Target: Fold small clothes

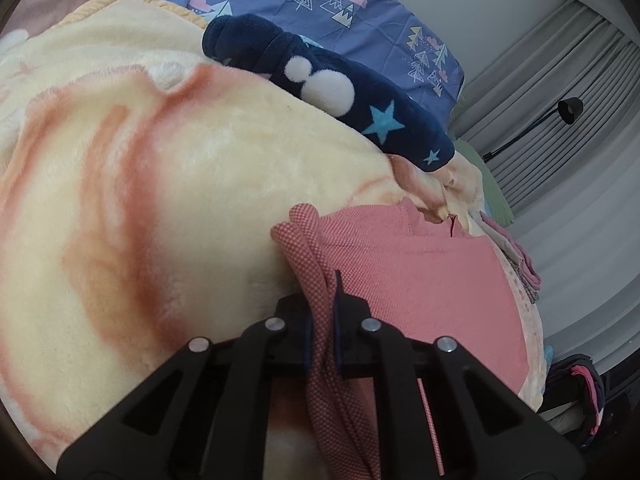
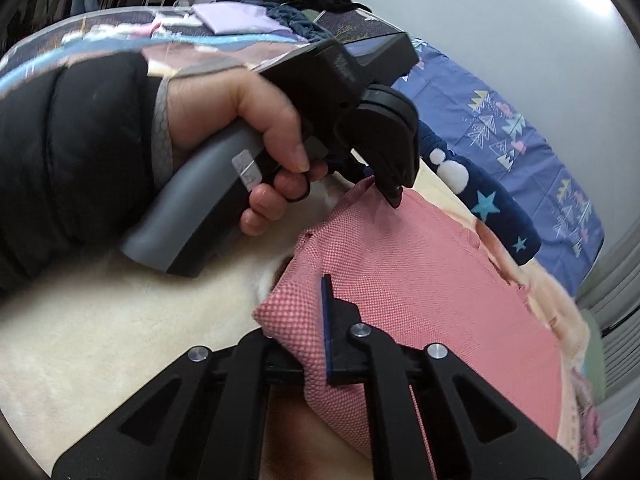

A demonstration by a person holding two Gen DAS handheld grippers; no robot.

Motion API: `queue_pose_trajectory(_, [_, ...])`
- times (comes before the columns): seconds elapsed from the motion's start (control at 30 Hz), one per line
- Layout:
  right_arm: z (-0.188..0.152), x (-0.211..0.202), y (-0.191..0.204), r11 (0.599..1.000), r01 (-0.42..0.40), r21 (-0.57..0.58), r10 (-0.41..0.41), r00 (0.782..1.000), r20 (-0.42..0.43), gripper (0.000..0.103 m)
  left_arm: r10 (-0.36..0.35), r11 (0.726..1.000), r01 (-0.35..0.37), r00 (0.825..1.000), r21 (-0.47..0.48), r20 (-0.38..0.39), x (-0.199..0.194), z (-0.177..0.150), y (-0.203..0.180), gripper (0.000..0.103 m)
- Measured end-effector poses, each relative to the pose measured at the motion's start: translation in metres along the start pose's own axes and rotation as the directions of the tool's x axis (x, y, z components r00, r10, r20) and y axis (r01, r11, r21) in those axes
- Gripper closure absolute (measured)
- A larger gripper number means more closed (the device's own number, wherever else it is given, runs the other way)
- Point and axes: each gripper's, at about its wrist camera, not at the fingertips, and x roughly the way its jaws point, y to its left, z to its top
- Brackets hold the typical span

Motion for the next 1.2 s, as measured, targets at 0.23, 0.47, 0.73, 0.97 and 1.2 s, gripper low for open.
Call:
queue_pose_trajectory(0.23, [0.002,-0.034,-0.042,0.986,-0.025,0.168,0.011,0.996,0.085,0.099,0.007,0.999,-0.009,0.999,0.048,0.037,-0.016,0.017,-0.034,0.096])
queue_pose_trajectory(0.47, [-0.009,-0.066,-0.088,0.947,-0.021,0.32,-0.025,0.99,0.139,0.099,0.047,0.99,-0.058,0.995,0.127,0.082,-0.026,0.028,-0.085,0.096])
queue_pose_trajectory(0.73, [-0.036,-0.085,-0.123,0.876,-0.075,0.476,-0.008,0.985,0.171,0.099,0.2,0.935,-0.23,0.971,0.269,0.134,-0.023,0.026,-0.156,0.096])
queue_pose_trajectory(0.97, [-0.058,-0.096,-0.149,0.839,-0.114,0.533,0.004,0.979,0.203,0.099,0.247,0.911,-0.282,0.958,0.3,0.149,-0.014,0.026,-0.192,0.096])
queue_pose_trajectory(1.2, [-0.09,-0.1,-0.176,0.786,-0.155,0.599,0.022,0.975,0.223,0.099,0.281,0.879,-0.315,0.949,0.359,0.143,0.01,0.021,-0.232,0.096])
